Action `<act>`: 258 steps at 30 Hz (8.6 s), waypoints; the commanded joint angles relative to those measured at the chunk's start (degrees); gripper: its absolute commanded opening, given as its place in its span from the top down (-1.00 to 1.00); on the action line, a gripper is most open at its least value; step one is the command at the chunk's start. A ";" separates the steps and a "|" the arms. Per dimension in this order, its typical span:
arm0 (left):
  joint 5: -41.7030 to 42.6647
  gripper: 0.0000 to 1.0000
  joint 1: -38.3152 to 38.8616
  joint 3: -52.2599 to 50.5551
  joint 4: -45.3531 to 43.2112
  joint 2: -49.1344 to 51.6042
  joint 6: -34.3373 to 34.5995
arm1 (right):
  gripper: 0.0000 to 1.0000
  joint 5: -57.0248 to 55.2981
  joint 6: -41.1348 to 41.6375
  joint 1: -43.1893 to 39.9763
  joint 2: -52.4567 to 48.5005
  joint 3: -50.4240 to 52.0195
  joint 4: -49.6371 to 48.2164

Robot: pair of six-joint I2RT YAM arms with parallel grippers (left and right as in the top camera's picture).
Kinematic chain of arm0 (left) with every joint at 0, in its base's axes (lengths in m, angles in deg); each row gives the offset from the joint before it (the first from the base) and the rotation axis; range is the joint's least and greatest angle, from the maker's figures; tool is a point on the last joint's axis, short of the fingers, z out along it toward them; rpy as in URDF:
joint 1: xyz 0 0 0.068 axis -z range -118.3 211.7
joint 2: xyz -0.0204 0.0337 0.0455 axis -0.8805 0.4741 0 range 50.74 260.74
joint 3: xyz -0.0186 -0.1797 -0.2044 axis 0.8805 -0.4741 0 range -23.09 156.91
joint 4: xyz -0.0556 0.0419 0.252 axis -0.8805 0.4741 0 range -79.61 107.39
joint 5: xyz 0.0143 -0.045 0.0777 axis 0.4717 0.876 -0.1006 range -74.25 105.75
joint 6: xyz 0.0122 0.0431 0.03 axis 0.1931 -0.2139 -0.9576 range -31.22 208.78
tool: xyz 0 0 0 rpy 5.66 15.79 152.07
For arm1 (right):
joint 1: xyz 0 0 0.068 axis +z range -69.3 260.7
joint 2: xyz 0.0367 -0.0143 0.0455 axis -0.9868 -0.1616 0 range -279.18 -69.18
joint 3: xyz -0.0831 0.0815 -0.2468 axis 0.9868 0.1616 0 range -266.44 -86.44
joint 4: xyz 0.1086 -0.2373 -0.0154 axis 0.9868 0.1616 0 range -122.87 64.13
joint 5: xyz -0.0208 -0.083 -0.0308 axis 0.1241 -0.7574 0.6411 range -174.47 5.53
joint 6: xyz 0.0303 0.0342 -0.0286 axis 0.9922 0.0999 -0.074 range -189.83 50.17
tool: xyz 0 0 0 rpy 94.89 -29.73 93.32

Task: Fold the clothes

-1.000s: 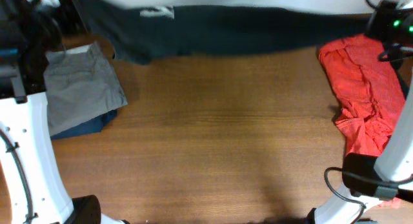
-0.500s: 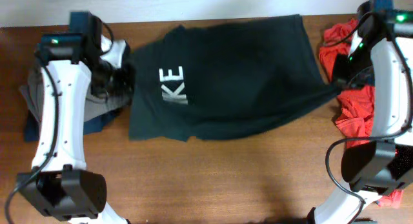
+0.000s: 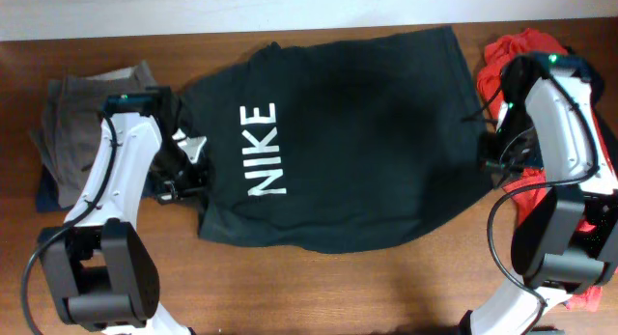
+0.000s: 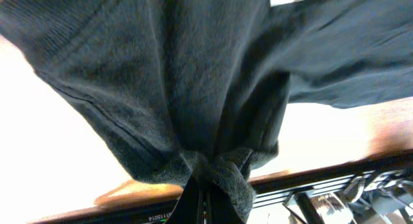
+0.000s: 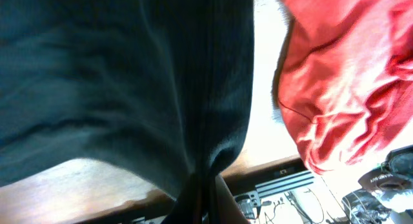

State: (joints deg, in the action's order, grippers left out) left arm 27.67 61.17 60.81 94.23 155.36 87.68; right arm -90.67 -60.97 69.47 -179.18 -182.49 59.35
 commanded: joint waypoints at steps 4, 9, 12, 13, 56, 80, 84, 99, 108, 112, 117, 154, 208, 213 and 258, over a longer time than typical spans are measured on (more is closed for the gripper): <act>-1.53 0.99 -0.15 -10.95 -4.85 -9.29 1.66 | 0.92 0.42 1.33 -1.25 9.07 12.31 -4.66; -3.43 1.00 -0.15 -17.11 -5.84 -17.49 4.81 | 0.92 0.63 2.64 -4.48 17.33 20.00 -6.84; -6.08 0.99 -0.15 -19.06 -5.53 -23.04 6.84 | 0.92 0.59 2.82 -7.13 22.97 22.60 -7.39; -7.56 0.99 -0.15 -19.45 -5.55 -24.87 7.76 | 0.92 0.57 2.80 -8.04 24.81 23.21 -7.48; -15.41 0.99 -2.69 -21.99 -51.56 -9.05 12.44 | 0.91 11.61 -3.02 -2.82 9.99 23.74 -52.92; -15.41 0.67 -2.69 -21.99 -55.65 -9.05 12.41 | 0.34 3.78 -2.62 -2.67 7.50 23.74 -56.63; -15.15 0.67 -2.69 -21.99 -49.48 -9.05 12.44 | 0.32 4.02 -2.60 -2.67 7.50 23.74 -53.18; -9.73 0.65 -2.62 -22.91 -39.63 -8.94 12.41 | 0.23 8.09 -2.58 -2.67 7.39 30.14 -49.79; -5.27 0.55 -2.62 -29.44 -42.91 -8.94 12.41 | 0.23 8.81 -2.58 -2.67 7.34 30.49 -50.23; -5.25 0.55 -2.62 -30.75 -43.82 -8.94 12.44 | 0.23 8.79 -2.58 -2.67 7.34 30.49 -50.23; -5.27 0.56 -2.62 -30.77 -43.85 -8.94 12.41 | 0.22 8.79 -2.58 -2.67 7.34 30.49 -50.23; -2.67 0.99 -2.62 -27.63 -43.43 -12.22 11.72 | 0.20 8.79 -2.58 -2.67 7.34 30.49 -50.05; 0.52 -0.08 -2.47 -27.82 -47.98 2.23 11.76 | -0.43 7.19 -3.89 -2.78 -1.05 28.87 -42.14; -1.16 0.03 -2.51 -27.82 -38.86 2.95 11.76 | -0.38 6.99 2.23 -3.21 -1.01 28.89 -31.93; -0.96 -0.30 -6.12 -17.20 -26.34 -9.66 11.74 | -0.70 12.04 -2.64 -8.15 6.29 30.27 -34.60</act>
State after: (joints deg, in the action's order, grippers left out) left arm 25.86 55.15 42.93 67.85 146.62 100.16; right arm -79.37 -63.63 61.28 -171.99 -152.87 26.15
